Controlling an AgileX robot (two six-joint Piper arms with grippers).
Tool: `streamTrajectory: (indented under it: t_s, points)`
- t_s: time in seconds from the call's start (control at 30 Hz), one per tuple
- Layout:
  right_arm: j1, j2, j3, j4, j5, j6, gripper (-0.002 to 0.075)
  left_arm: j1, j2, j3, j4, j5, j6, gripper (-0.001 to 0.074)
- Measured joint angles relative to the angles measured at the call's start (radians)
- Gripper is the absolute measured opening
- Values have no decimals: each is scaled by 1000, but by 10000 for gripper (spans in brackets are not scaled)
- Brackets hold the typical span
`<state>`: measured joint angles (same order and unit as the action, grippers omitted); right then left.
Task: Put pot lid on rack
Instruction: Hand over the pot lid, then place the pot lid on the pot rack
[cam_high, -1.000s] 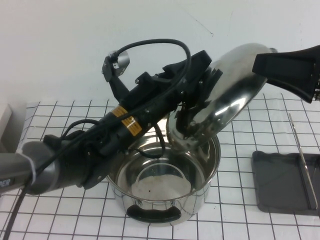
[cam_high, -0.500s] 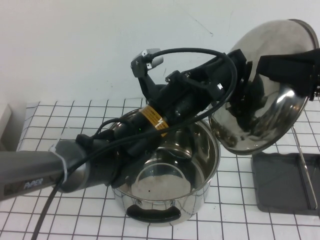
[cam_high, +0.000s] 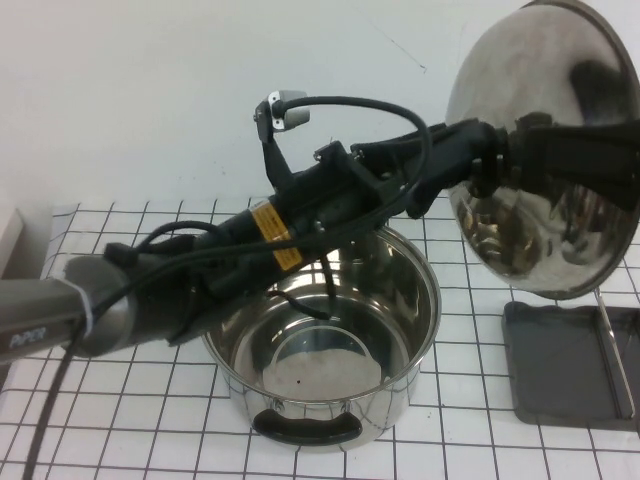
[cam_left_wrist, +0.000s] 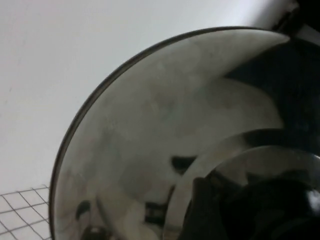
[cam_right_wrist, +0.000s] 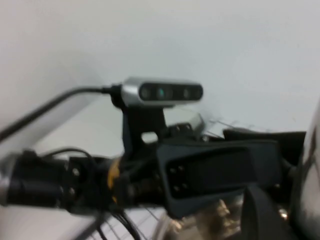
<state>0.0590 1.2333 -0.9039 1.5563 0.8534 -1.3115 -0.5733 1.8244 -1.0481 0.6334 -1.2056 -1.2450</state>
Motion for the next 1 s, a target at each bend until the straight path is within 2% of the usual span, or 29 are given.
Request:
streamTrajectory:
  t_s: [0.13, 0.23, 0.33, 0.47, 0.57, 0.7, 1.0]
  points:
    - [2, -70, 0, -123, -76, 53, 115, 68, -19, 0, 97, 8, -70, 462]
    - [-4, -131, -6, -195, -131, 99, 115, 126, -35, 0, 142, 44, -98, 424]
    - [-4, -165, -8, -283, -145, 154, 115, 150, -67, 0, 201, 56, -121, 328]
    - [-4, -192, -8, -432, -155, 253, 115, 167, -125, 0, 300, 51, -128, 105]
    - [-4, -199, -8, -594, -182, 366, 115, 182, -183, 0, 405, 51, -124, 29]
    - [-4, -197, -8, -722, -206, 464, 115, 189, -280, 0, 561, 90, -124, 6]
    - [-4, -58, -8, -743, -281, 489, 115, 188, -426, 0, 824, 166, -237, 1]
